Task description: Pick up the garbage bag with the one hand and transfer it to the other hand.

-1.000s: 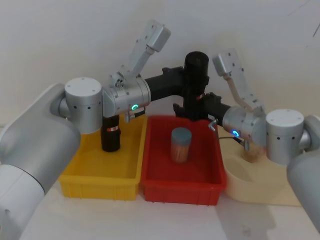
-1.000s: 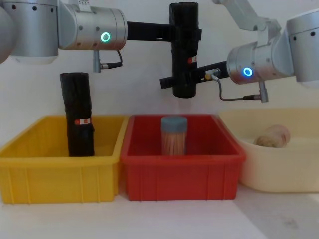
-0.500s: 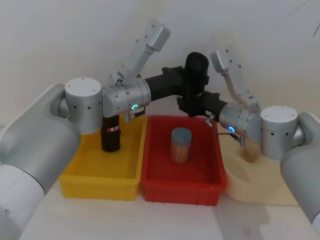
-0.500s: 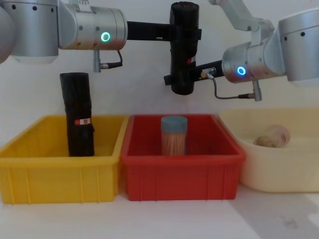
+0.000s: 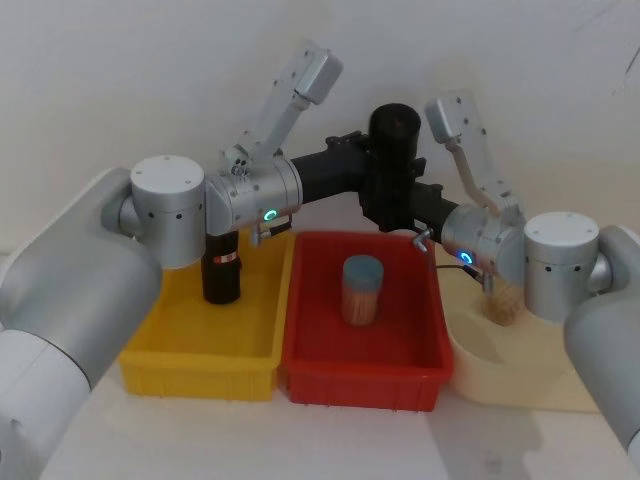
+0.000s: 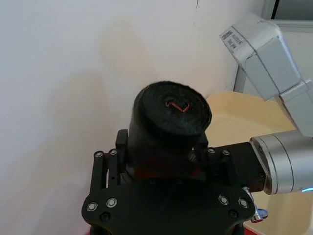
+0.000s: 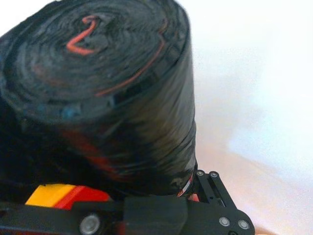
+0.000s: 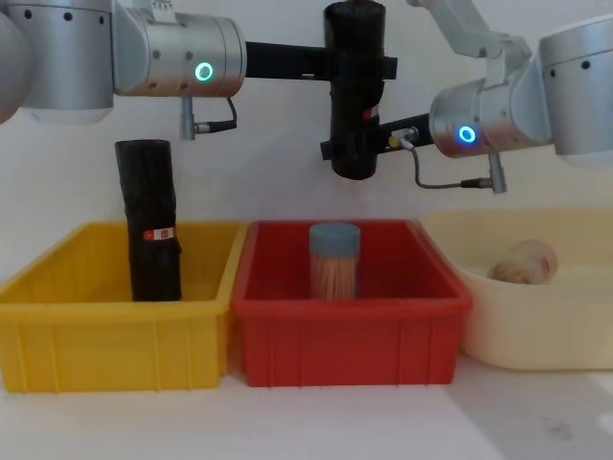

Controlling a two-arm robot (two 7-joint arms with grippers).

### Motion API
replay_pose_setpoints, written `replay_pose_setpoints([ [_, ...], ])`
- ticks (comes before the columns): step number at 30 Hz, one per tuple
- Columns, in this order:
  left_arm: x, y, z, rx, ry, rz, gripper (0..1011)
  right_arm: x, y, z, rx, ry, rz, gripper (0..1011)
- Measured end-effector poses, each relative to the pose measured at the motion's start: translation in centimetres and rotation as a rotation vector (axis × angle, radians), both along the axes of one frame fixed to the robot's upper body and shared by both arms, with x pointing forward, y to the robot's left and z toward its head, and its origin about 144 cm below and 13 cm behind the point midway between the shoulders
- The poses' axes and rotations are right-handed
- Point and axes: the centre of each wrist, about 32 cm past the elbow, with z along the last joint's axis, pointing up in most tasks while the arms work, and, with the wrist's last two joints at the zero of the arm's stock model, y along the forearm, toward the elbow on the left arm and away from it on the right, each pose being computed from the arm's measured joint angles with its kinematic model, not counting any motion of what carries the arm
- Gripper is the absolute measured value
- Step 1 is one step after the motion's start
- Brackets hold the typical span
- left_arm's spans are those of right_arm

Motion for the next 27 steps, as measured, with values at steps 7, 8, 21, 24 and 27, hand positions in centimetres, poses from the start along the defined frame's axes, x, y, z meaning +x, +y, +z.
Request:
replay_pose_setpoints([
  [7,0.0,0.0,0.0,0.0,0.0,0.0,952,-0.5,-0.8,-0.2,0.0,0.001,-0.009,476],
  [8,0.0,0.0,0.0,0.0,0.0,0.0,997,-0.5,-0.8,-0.2,0.0,0.001,-0.009,476],
  [21,0.0,0.0,0.0,0.0,0.0,0.001,1000,-1.7,-3.8,-0.8,-0.013,0.018,-0.103,476],
  [24,0.0,0.0,0.0,0.0,0.0,0.001,1000,-2.0,-4.9,-1.0,-0.028,0.026,-0.148,476],
  [27,0.0,0.0,0.0,0.0,0.0,0.002,1000,-2.2,-6.0,-1.2,-0.05,0.038,-0.187,476],
])
